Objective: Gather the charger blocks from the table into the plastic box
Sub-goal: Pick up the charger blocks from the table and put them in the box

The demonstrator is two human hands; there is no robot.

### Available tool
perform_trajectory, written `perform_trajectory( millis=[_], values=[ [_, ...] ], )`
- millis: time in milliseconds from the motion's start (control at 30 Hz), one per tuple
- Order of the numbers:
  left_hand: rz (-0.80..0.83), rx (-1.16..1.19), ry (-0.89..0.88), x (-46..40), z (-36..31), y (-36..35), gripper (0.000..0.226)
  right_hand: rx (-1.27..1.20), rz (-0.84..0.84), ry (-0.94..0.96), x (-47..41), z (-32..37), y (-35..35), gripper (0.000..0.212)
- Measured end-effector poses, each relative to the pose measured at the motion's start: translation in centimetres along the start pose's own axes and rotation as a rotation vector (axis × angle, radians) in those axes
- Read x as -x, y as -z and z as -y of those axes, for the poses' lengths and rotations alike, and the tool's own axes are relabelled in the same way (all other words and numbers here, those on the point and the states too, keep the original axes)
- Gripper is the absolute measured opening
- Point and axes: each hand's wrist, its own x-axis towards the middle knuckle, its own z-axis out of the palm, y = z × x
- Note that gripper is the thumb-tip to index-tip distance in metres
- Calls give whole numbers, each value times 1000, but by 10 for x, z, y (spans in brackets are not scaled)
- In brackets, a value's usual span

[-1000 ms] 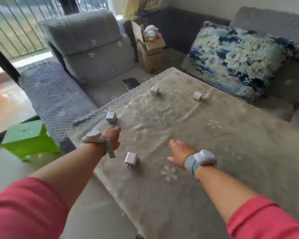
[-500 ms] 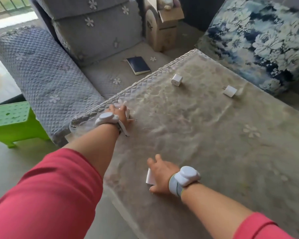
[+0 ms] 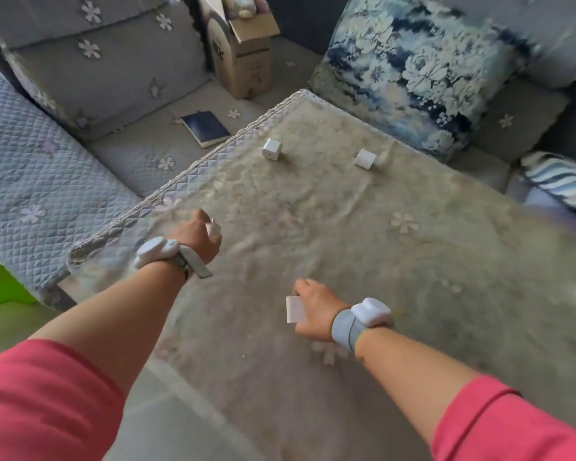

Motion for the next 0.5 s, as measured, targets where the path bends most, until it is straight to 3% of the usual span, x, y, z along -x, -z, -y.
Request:
perform_trajectory(
  millis=[233, 500],
  values=[
    [140, 67, -422, 97, -167, -21, 40, -205, -273, -347, 140, -150, 44, 37],
    [401, 25, -943, 289, -401, -112, 44, -338, -579, -819, 379, -347, 34, 41]
  ],
)
